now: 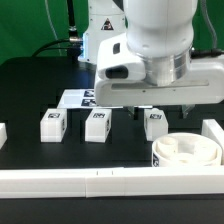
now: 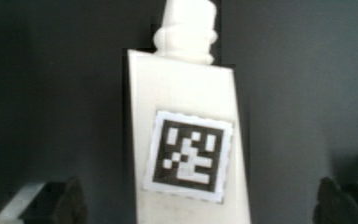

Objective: Assemble stool

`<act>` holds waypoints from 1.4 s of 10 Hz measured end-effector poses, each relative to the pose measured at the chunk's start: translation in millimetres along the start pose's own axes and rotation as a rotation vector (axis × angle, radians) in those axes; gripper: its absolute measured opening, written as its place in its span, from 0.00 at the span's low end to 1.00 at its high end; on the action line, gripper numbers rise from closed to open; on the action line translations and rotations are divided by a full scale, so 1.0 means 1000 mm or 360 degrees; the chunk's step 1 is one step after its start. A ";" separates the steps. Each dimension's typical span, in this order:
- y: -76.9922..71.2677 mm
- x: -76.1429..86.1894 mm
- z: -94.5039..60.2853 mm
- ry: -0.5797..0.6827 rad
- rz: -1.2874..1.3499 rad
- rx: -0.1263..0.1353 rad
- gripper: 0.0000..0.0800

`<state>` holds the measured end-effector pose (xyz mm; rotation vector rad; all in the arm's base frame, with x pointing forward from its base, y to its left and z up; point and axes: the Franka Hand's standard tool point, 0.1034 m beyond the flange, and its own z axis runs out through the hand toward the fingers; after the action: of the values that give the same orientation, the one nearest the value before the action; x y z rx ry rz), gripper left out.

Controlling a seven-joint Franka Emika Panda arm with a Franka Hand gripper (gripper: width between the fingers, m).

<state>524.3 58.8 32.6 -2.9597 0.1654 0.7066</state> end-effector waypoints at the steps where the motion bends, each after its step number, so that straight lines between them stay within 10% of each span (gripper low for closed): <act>1: -0.001 0.002 0.003 -0.0041 -0.0004 0.0000 0.81; 8: 0.003 -0.018 0.025 -0.0923 -0.0024 -0.0033 0.81; 10: 0.000 -0.007 0.024 -0.0915 -0.0041 -0.0026 0.78; 11: -0.001 -0.009 0.023 -0.0910 -0.0047 -0.0027 0.58; 14: -0.004 -0.009 0.024 -0.0909 -0.0058 -0.0032 0.41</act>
Offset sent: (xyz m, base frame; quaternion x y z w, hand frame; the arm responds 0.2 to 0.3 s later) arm 0.0033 0.0049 -0.0033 0.0112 -0.1941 -0.0049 0.9809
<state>506.2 66.5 15.4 -2.6321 0.0576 1.5031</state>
